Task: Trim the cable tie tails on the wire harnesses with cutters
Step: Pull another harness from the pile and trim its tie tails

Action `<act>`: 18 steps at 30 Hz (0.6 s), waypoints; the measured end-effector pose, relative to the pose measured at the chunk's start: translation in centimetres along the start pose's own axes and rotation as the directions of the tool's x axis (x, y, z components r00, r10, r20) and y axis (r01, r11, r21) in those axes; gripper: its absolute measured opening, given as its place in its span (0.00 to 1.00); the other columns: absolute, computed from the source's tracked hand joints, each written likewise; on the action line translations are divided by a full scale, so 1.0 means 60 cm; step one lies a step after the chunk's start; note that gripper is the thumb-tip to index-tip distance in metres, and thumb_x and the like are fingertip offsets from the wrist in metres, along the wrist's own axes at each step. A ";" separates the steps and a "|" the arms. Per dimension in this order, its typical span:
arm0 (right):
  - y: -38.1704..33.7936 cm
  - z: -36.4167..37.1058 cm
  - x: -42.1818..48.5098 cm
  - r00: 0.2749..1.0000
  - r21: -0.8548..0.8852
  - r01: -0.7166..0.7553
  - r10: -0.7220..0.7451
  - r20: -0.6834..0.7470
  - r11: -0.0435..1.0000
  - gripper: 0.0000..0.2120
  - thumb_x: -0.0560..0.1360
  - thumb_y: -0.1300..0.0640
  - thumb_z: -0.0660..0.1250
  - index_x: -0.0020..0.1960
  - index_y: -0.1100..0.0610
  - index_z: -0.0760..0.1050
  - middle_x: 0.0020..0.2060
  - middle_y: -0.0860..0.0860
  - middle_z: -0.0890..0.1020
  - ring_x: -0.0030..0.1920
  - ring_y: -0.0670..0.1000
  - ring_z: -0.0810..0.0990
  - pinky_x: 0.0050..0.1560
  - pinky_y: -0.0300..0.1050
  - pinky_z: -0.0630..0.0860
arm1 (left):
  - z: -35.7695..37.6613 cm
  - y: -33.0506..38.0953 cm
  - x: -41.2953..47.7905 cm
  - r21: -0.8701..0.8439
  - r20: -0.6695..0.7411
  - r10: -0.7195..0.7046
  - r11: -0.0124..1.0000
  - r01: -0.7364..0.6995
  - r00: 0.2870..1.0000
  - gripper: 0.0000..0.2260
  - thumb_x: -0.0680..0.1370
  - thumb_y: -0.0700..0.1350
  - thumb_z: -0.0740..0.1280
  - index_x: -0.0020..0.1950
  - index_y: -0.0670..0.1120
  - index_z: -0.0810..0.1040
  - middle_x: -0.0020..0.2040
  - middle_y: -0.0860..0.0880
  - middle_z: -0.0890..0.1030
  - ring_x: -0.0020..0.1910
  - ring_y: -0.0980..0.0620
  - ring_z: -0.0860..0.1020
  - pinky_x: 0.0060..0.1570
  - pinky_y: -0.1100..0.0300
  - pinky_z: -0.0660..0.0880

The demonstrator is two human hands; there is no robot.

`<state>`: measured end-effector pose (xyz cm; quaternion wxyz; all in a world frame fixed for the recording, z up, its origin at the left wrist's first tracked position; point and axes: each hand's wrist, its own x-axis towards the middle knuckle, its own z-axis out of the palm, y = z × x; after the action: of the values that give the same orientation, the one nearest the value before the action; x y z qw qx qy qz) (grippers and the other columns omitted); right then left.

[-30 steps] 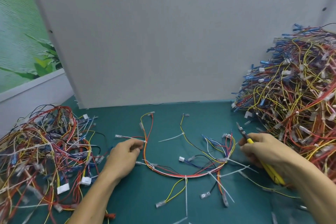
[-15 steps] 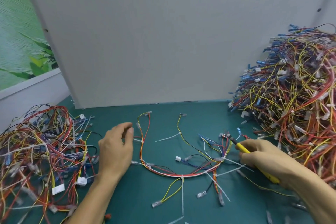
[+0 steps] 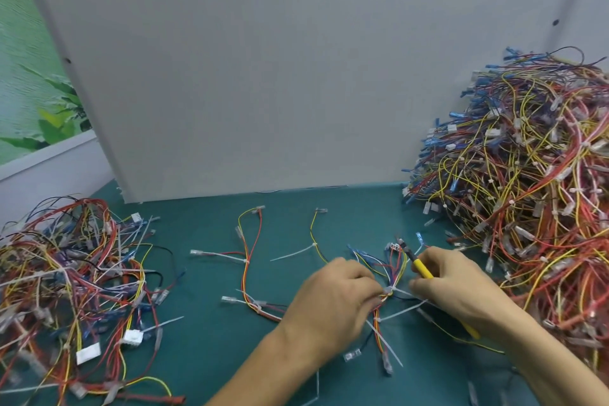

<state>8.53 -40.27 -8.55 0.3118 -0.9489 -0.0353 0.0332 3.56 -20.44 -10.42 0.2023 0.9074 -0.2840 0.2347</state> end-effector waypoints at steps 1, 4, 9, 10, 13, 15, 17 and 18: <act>-0.002 0.002 0.000 1.000 -0.012 0.004 -0.004 -0.002 1.000 0.06 0.68 0.55 0.71 0.42 0.54 0.75 0.37 0.52 0.81 0.40 0.52 0.78 0.40 0.45 0.73 | 0.009 -0.002 0.007 -0.017 0.036 -0.016 1.000 0.017 0.999 0.09 0.78 0.44 0.66 0.52 0.43 0.83 0.50 0.48 0.82 0.49 0.46 0.77 0.52 0.57 0.74; -0.005 0.006 0.001 1.000 -0.034 0.005 -0.005 0.016 0.999 0.06 0.68 0.56 0.70 0.44 0.54 0.76 0.38 0.53 0.81 0.42 0.53 0.78 0.44 0.47 0.76 | 0.025 -0.009 0.028 -0.028 0.105 -0.025 0.999 0.028 0.994 0.10 0.79 0.44 0.65 0.56 0.43 0.82 0.53 0.47 0.82 0.52 0.46 0.75 0.56 0.61 0.67; -0.006 0.008 0.003 0.999 -0.048 0.004 -0.002 0.048 0.999 0.06 0.68 0.56 0.70 0.44 0.55 0.76 0.36 0.53 0.83 0.41 0.52 0.80 0.45 0.48 0.78 | 0.035 -0.024 0.042 -0.090 0.185 -0.075 0.992 0.093 0.980 0.09 0.77 0.42 0.68 0.54 0.43 0.83 0.52 0.47 0.83 0.52 0.47 0.77 0.55 0.61 0.68; -0.007 0.007 0.003 0.998 -0.038 -0.001 0.003 0.059 0.999 0.06 0.68 0.57 0.70 0.44 0.54 0.77 0.35 0.53 0.83 0.40 0.52 0.81 0.45 0.49 0.78 | 0.037 -0.026 0.041 -0.117 0.197 -0.085 0.987 0.109 0.977 0.08 0.76 0.41 0.68 0.54 0.43 0.83 0.51 0.46 0.83 0.52 0.48 0.78 0.55 0.59 0.70; -0.008 0.005 0.004 0.997 0.011 -0.012 0.011 0.083 1.000 0.06 0.67 0.58 0.71 0.43 0.54 0.77 0.34 0.53 0.83 0.38 0.52 0.82 0.45 0.51 0.80 | 0.044 -0.029 0.037 -0.178 0.201 -0.111 0.973 0.147 0.973 0.08 0.75 0.39 0.69 0.52 0.44 0.84 0.49 0.46 0.83 0.50 0.49 0.79 0.54 0.59 0.72; -0.007 0.002 0.005 0.995 0.000 -0.008 0.008 0.097 1.000 0.06 0.67 0.57 0.72 0.43 0.54 0.77 0.33 0.53 0.84 0.36 0.50 0.82 0.43 0.49 0.81 | 0.049 -0.028 0.034 -0.209 0.184 -0.138 0.962 0.176 0.973 0.08 0.75 0.39 0.69 0.52 0.45 0.84 0.48 0.47 0.83 0.49 0.50 0.80 0.54 0.61 0.73; -0.006 0.001 0.005 0.992 0.005 -0.018 0.017 0.126 1.000 0.06 0.68 0.58 0.72 0.43 0.53 0.77 0.32 0.52 0.84 0.32 0.47 0.82 0.41 0.47 0.80 | 0.053 -0.028 0.031 -0.230 0.168 -0.166 0.952 0.203 0.972 0.08 0.75 0.39 0.69 0.52 0.46 0.84 0.48 0.48 0.83 0.48 0.51 0.79 0.53 0.63 0.73; -0.005 0.001 0.005 0.990 0.021 -0.028 0.025 0.142 0.999 0.06 0.68 0.59 0.71 0.43 0.53 0.77 0.32 0.53 0.84 0.31 0.47 0.82 0.40 0.47 0.80 | 0.055 -0.028 0.031 -0.237 0.166 -0.185 0.946 0.221 0.969 0.08 0.75 0.40 0.69 0.52 0.46 0.84 0.48 0.48 0.83 0.49 0.51 0.79 0.53 0.63 0.73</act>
<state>8.79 -39.98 -8.42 0.3189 -0.9409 -0.0441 0.1049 6.95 -21.58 -12.48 0.3189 0.9129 -0.2300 0.1094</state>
